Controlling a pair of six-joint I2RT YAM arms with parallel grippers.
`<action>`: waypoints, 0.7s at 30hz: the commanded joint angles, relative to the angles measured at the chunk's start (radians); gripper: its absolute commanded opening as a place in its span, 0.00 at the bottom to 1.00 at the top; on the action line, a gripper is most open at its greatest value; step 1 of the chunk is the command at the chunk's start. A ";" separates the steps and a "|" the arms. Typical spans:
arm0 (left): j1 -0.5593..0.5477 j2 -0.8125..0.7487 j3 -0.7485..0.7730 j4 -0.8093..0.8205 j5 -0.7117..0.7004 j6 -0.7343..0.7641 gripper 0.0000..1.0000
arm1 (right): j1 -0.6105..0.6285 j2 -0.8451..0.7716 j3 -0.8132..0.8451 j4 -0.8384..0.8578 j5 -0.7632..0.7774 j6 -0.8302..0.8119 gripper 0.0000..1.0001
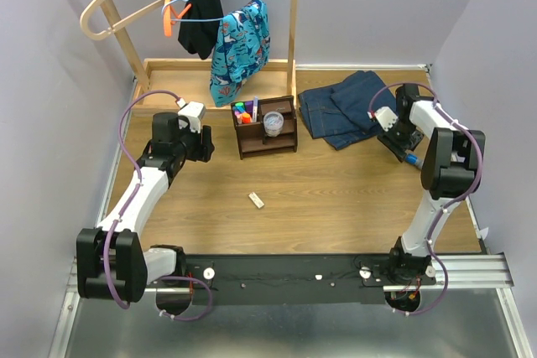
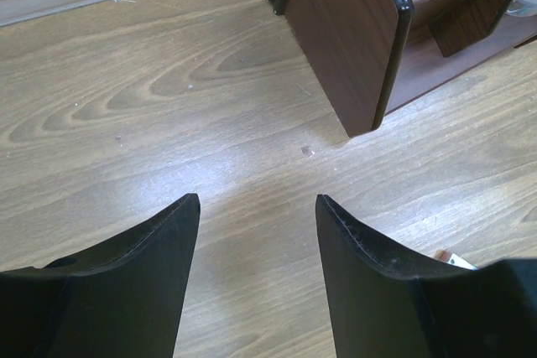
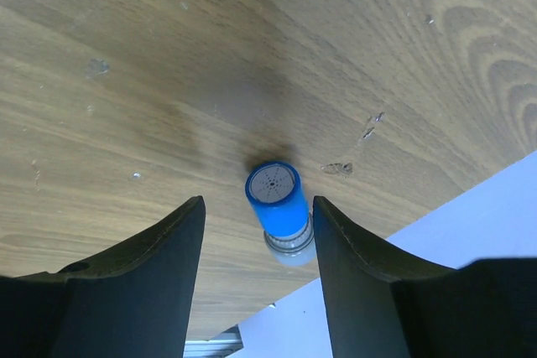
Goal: Sort the stationery into containers
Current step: Pick up the stationery from the center of the board.
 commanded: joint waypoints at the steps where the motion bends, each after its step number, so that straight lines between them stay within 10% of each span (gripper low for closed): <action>1: 0.010 0.003 -0.004 0.020 0.026 -0.006 0.67 | -0.012 0.032 0.042 -0.010 0.026 -0.015 0.61; 21: 0.025 0.005 -0.028 0.040 0.031 -0.045 0.67 | -0.014 0.130 0.133 -0.083 0.063 -0.052 0.57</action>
